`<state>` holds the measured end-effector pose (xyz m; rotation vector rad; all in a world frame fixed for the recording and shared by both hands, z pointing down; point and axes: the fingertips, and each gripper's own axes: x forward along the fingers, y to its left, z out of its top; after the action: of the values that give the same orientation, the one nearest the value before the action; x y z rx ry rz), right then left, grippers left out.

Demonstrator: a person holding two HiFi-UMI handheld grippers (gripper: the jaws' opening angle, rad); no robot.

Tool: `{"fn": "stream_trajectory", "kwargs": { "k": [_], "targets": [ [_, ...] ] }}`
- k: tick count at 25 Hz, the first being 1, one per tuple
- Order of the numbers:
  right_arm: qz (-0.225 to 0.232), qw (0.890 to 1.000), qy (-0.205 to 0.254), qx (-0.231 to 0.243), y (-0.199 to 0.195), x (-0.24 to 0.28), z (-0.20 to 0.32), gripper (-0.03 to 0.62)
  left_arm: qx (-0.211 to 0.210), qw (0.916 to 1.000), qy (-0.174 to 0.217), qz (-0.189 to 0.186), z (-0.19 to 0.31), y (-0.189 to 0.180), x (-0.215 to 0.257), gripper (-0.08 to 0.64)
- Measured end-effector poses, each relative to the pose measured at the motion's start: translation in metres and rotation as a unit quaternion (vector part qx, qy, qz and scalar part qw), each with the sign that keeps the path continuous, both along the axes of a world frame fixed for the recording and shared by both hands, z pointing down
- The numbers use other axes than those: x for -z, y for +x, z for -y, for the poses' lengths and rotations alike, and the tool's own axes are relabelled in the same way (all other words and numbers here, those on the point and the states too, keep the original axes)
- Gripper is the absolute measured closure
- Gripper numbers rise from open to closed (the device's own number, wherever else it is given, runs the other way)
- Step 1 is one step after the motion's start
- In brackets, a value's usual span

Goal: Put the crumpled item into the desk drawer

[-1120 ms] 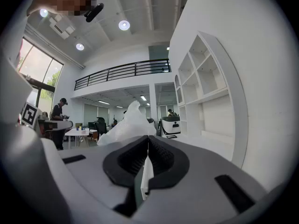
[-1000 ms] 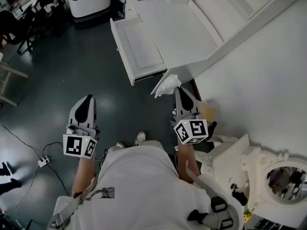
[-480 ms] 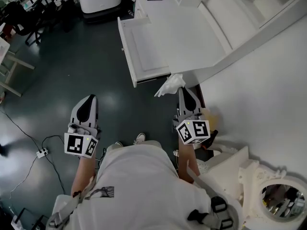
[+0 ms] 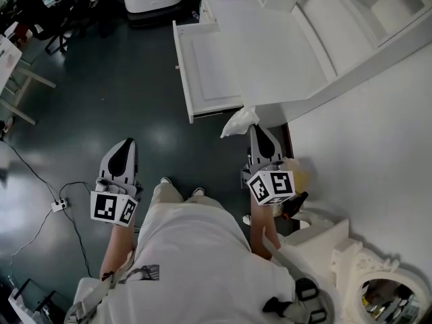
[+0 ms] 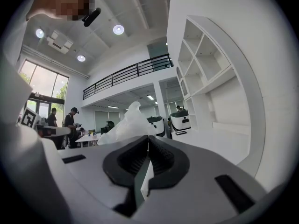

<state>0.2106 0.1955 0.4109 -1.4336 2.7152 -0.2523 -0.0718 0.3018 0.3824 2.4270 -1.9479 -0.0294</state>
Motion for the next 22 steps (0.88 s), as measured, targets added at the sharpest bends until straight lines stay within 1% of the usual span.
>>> {"fn": "stream_trajectory", "kwargs": {
  "k": [3, 7, 12, 15, 18, 22],
  "targets": [
    [-0.001, 1.000, -0.003, 0.004, -0.002, -0.002, 0.005, 0.578, -0.001, 1.0000, -0.004, -0.003, 0.008, 0.000, -0.002, 0.541],
    [-0.004, 1.000, -0.007, -0.001, -0.005, -0.004, 0.020, 0.578, -0.023, 0.9997, -0.002, -0.009, 0.034, 0.008, -0.007, 0.541],
    [-0.019, 0.999, -0.009, -0.025, -0.007, -0.004, 0.046, 0.578, -0.063, 0.9974, -0.010, -0.034, 0.085, 0.011, -0.022, 0.540],
    [-0.029, 0.999, -0.015, -0.043, -0.007, -0.005, 0.075, 0.578, -0.086, 0.9955, -0.002, -0.041, 0.127, 0.010, -0.020, 0.541],
    [-0.040, 0.998, -0.024, -0.048, -0.023, -0.004, 0.112, 0.578, -0.099, 0.9939, 0.002, -0.048, 0.171, -0.002, -0.017, 0.541],
    [-0.052, 0.997, -0.022, -0.051, -0.059, 0.008, 0.162, 0.578, -0.113, 0.9920, 0.004, -0.057, 0.228, -0.031, -0.014, 0.541]
  ]
}}
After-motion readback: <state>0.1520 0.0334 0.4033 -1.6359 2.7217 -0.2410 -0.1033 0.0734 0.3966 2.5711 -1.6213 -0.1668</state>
